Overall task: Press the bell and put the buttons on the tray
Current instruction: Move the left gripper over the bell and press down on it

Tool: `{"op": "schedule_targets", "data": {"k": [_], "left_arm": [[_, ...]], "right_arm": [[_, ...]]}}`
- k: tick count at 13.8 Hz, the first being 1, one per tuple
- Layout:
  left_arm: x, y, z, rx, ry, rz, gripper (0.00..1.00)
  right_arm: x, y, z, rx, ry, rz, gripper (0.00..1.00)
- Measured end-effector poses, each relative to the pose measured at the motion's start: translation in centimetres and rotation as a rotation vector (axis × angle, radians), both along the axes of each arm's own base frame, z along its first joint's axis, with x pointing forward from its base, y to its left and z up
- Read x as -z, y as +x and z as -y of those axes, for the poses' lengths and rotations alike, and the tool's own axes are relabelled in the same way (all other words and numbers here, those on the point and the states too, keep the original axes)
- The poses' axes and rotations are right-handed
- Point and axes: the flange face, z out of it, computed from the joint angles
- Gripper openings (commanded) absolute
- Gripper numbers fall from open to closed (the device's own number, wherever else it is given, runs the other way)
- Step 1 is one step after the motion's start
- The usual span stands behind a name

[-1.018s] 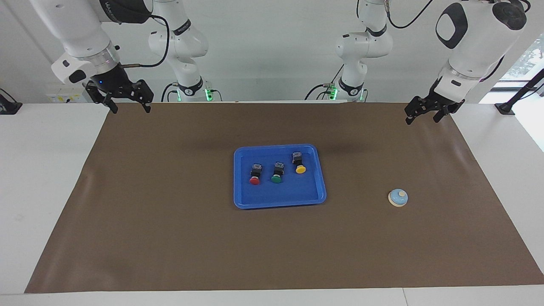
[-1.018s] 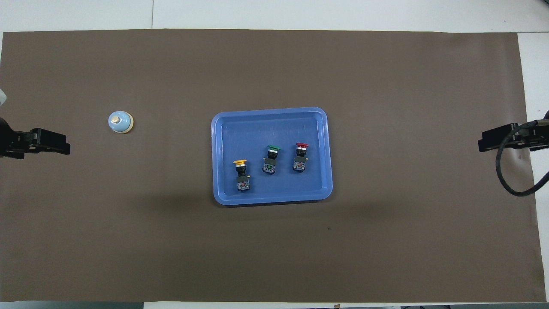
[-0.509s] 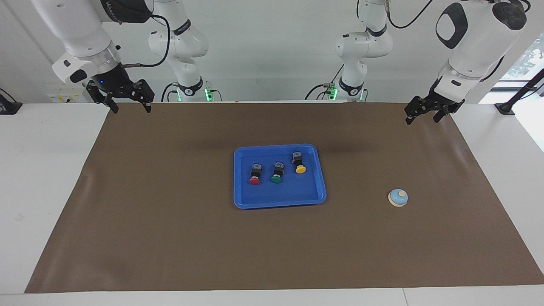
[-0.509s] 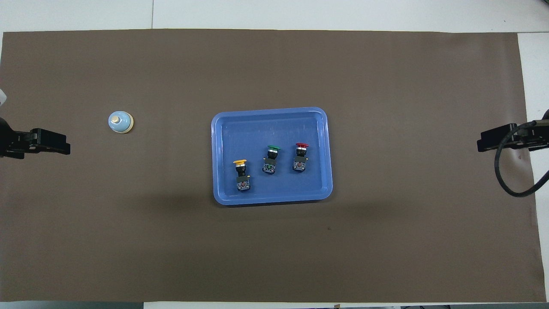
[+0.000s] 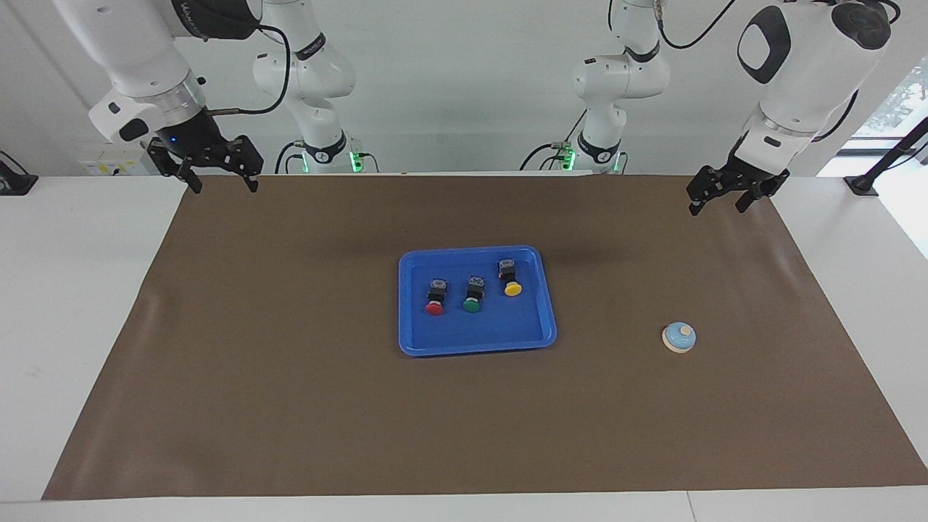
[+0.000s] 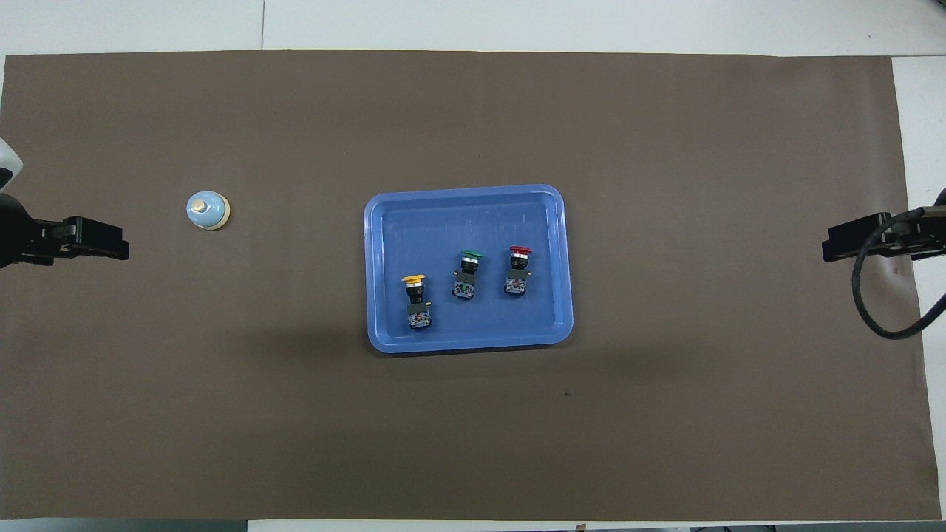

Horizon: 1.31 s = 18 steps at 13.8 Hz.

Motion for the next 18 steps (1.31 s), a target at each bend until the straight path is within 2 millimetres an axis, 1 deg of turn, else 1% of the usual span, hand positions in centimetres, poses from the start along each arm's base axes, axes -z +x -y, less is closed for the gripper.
{"op": "schedule_targets", "data": {"k": [2,3,4,5,6,8,9,10,11,12,18], "left_arm": [[1.2,0.8,0.3,0.004,-0.001,0.022,0.00],[2.4,1.5,0.4,0.004,-0.001,0.033,0.00],[4.2,2.6,0.5,0.005,-0.002,0.038,0.00],[6.6,4.1,0.7,0.007,-0.002,0.045,0.00],[9.5,5.6,1.0,0.010,-0.003,0.051,0.00],[16.0,8.3,1.2,0.010,-0.003,0.056,0.00],[18.3,9.2,1.1,0.007,-0.003,0.061,0.00],[20.0,9.7,0.9,0.003,-0.003,0.065,0.00],[20.9,10.0,0.7,0.000,-0.002,0.063,0.00],[21.2,10.3,0.6,-0.003,-0.001,0.063,0.00],[20.8,10.7,0.3,-0.008,0.000,0.076,0.00]], "right_arm": [[0.0,0.0,0.0,0.000,0.000,0.000,1.00],[0.0,0.0,0.0,0.000,0.000,0.000,1.00],[0.0,0.0,0.0,0.000,0.000,0.000,1.00],[0.0,0.0,0.0,0.000,0.000,0.000,1.00],[0.0,0.0,0.0,0.000,0.000,0.000,1.00],[0.0,0.0,0.0,0.000,0.000,0.000,1.00],[0.0,0.0,0.0,0.000,0.000,0.000,1.00],[0.0,0.0,0.0,0.000,0.000,0.000,1.00],[0.0,0.0,0.0,0.000,0.000,0.000,1.00],[0.0,0.0,0.0,0.000,0.000,0.000,1.00],[0.0,0.0,0.0,0.000,0.000,0.000,1.00]]}}
